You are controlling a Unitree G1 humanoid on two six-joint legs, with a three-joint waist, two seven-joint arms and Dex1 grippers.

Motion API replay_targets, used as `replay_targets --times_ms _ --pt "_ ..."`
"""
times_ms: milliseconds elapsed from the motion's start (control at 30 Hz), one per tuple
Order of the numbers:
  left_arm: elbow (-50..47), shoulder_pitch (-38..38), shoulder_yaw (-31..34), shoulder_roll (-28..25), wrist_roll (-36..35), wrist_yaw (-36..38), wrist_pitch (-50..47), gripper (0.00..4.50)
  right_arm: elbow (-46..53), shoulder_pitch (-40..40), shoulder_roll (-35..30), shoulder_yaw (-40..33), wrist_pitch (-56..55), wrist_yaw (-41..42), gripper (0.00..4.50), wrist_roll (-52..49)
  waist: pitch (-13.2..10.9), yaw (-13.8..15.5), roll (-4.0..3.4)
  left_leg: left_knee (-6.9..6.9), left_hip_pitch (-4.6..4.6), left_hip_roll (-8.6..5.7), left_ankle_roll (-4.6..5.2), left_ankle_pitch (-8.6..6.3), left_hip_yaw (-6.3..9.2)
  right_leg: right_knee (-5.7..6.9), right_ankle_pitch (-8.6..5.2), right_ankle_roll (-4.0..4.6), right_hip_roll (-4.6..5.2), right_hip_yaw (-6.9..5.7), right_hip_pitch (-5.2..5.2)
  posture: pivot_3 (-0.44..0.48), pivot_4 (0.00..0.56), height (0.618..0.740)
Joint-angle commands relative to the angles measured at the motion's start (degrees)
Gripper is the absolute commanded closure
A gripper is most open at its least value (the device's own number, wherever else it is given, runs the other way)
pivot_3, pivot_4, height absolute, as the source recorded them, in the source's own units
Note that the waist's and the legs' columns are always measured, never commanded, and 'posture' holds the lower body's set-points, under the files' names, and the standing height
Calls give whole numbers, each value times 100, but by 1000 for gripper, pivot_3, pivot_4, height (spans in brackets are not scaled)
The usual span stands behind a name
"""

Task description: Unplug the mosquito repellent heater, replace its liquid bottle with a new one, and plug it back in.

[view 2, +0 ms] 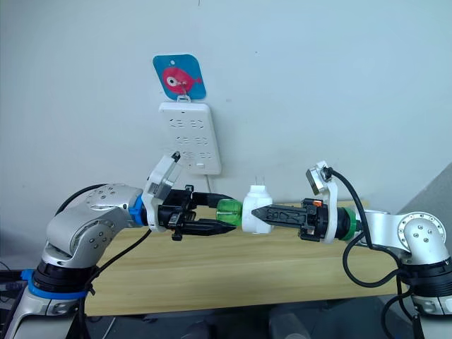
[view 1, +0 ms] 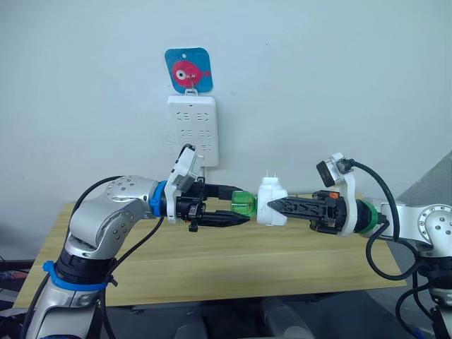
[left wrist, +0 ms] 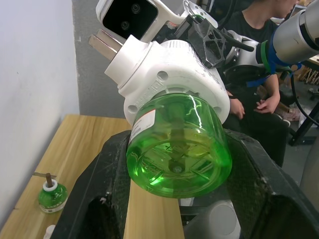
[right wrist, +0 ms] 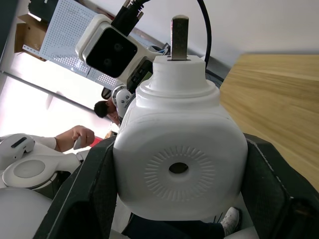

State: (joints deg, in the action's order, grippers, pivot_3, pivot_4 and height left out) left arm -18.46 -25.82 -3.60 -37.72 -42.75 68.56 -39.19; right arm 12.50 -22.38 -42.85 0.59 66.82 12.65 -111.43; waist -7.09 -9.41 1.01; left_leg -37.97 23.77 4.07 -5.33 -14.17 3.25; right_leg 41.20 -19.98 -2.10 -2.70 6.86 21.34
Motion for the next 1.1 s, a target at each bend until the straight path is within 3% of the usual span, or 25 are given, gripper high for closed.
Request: replay_targets --times_ms 33,200,233,333,500,600,667,800,933,1100 --pt "-114 -41 40 17 -97 27 29 2222 151 -14 -47 -103 23 146 1551 -157 0 0 0 0 0 0 0 0 0 0 0 0 0 0 0 -143 68 735" --pt "-91 -39 45 35 -45 -12 55 2222 150 -17 -21 -151 34 253 1551 -157 0 0 0 0 0 0 0 0 0 0 0 0 0 0 0 -144 69 735" --pt "-91 -45 49 44 -52 -37 38 2222 159 -9 -19 -171 33 282 991 -157 0 0 0 0 0 0 0 0 0 0 0 0 0 0 0 -145 70 735" --pt "-58 -86 74 80 -79 -127 -22 2222 193 26 -92 -191 45 334 117 -157 0 2 0 0 0 0 0 0 0 -1 0 0 0 0 0 -144 71 735" --pt "3 -171 151 123 -188 -317 -211 2222 594 180 -698 -273 190 426 0 -2 0 5 -1 0 1 -1 0 0 0 -2 0 -1 0 0 0 -146 70 735" --pt "66 -212 195 119 -240 -360 -346 2222 1391 473 -1199 -467 146 1257 0 1485 -1 30 -1 2 2 0 0 0 2 -6 -1 -2 0 -3 0 -149 69 735" --pt "92 -217 176 50 -257 -287 -426 2222 1721 728 -1527 -429 -488 1996 0 2920 -1 59 -1 5 1 0 0 0 2 -10 -13 -22 0 -3 2 -149 69 735" --pt "140 -201 188 -44 -385 -150 -618 2222 1338 600 -1630 -863 -979 2807 1326 3565 -1 50 -1 0 -2 0 0 0 -6 -10 -13 -27 0 4 1 -160 68 735" --pt "212 -233 219 -94 -674 -71 -955 2222 587 -361 -1541 -1261 -609 2621 2761 2708 -2 -10 -3 -3 -5 -1 3 2 -9 -7 -10 -31 0 7 -2 -170 66 735" --pt "359 -350 316 -13 -1115 -162 -1433 2222 406 -1145 -1139 -1004 -374 2329 4500 2478 -2 -31 -3 2 -4 0 5 3 -3 -8 -9 -30 -1 4 -2 -181 64 735"
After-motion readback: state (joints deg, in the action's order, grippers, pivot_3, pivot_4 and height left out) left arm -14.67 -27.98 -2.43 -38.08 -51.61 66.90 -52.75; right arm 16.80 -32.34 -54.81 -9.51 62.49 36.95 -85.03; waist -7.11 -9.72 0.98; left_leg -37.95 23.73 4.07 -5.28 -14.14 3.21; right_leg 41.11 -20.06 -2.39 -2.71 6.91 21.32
